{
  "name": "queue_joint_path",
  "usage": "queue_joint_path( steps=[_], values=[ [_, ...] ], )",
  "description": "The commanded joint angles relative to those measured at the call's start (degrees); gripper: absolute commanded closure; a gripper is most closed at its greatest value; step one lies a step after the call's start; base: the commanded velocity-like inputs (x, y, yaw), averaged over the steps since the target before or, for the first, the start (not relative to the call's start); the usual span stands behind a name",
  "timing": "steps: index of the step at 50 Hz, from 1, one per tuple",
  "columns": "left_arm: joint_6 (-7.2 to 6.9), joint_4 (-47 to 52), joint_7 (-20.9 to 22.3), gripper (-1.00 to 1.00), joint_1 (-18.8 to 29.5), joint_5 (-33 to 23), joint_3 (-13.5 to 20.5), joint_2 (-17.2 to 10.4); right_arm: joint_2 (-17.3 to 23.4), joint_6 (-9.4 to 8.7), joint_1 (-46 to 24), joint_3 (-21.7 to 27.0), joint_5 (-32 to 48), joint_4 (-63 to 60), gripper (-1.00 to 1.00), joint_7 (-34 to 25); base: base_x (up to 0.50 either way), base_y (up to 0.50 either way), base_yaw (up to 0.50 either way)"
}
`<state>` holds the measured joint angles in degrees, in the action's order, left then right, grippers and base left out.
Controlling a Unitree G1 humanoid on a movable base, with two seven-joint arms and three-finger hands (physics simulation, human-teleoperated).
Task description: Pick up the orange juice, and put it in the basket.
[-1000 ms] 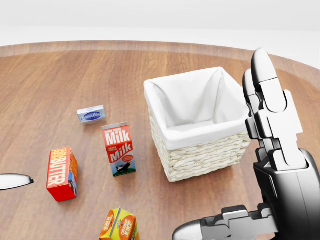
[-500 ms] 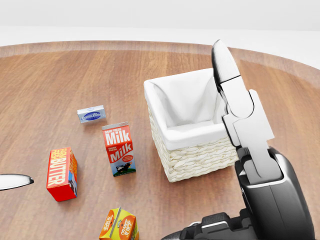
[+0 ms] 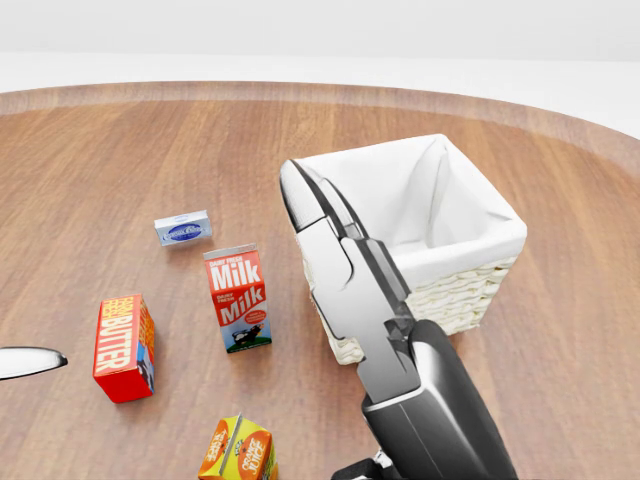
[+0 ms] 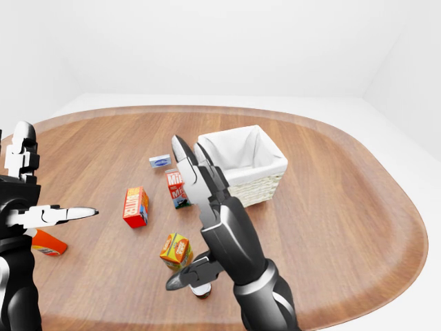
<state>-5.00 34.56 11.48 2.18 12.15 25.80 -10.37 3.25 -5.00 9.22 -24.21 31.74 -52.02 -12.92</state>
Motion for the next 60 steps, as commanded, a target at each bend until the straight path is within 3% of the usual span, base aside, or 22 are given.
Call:
queue_joint_path(
  steps=[1, 37, 60],
  values=[
    [0.00, -0.13, -0.05, -1.00, -0.04, -0.09, -0.02, 0.00, 0.94, 0.00, 1.40, -5.11, 2.61, 4.35, -1.00, 1.80, 0.00, 0.00, 0.00],
    [0.00, -0.13, -0.01, -1.00, -0.05, -0.10, 0.02, 0.07, -2.90, 0.00, -2.93, -6.94, 3.42, 22.11, -1.00, 2.99, 0.00, 0.00, 0.00],
    [0.00, -0.20, -0.17, -1.00, 0.02, 0.05, 0.01, 0.00, -5.29, 0.00, -5.19, -3.48, 2.17, 35.99, -1.00, 4.13, 0.00, 0.00, 0.00]
  ],
)
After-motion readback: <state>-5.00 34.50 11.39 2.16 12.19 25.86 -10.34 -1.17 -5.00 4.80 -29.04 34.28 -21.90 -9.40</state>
